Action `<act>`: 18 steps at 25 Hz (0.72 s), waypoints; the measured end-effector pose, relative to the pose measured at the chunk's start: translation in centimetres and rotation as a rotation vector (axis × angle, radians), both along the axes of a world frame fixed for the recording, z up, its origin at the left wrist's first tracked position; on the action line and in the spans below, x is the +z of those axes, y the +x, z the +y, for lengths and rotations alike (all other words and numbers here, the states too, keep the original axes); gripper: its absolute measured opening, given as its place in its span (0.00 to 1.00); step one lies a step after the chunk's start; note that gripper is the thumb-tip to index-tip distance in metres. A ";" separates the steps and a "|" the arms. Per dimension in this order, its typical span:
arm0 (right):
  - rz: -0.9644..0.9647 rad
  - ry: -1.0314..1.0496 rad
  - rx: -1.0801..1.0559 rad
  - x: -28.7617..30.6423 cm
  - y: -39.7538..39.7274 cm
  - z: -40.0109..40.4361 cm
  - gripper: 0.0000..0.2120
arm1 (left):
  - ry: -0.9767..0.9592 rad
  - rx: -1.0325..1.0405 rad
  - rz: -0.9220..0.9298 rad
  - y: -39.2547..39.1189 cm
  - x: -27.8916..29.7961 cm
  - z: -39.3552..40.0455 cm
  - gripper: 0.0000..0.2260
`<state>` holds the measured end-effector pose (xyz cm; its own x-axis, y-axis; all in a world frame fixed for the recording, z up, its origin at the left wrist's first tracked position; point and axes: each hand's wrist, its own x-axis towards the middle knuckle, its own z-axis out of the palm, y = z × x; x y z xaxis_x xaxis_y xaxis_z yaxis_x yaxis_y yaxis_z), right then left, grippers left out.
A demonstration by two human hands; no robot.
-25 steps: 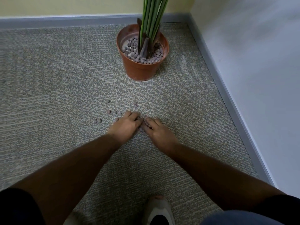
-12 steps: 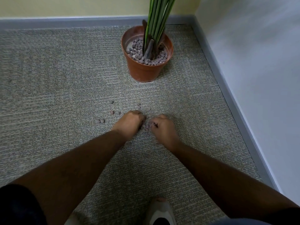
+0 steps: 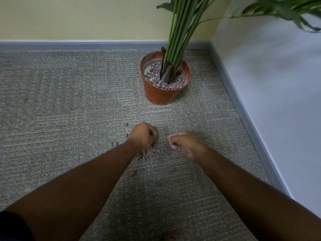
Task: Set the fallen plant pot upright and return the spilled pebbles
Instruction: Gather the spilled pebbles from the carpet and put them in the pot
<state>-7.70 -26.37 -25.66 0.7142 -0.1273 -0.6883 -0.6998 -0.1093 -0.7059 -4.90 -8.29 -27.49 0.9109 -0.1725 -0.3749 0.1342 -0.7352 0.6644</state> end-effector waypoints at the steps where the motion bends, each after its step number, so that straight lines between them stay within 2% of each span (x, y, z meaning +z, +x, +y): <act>1: -0.003 0.050 -0.013 1.3 0.8 0.0 0.07 | -0.046 0.037 0.007 0.7 1.0 0.0 0.06; 5: -0.137 0.142 0.020 7.3 6.2 0.9 0.06 | -0.175 0.169 -0.064 6.1 6.5 1.0 0.03; 9: -0.284 0.063 0.082 11.5 12.1 3.7 0.03 | -0.195 0.262 -0.194 12.4 10.9 2.7 0.06; 14: -0.342 -0.066 -0.032 11.3 17.0 6.5 0.10 | -0.032 0.207 -0.362 16.7 11.8 1.7 0.05; 18: -0.368 -0.236 -0.143 8.8 17.7 7.8 0.08 | 0.076 0.102 -0.408 18.2 10.6 0.7 0.07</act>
<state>10.05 -18.59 -16.84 0.8697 -0.3652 -0.3321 -0.4265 -0.2173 -0.8780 13.27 -7.57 -16.85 0.9982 -0.0595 0.0117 -0.0538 -0.7809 0.6223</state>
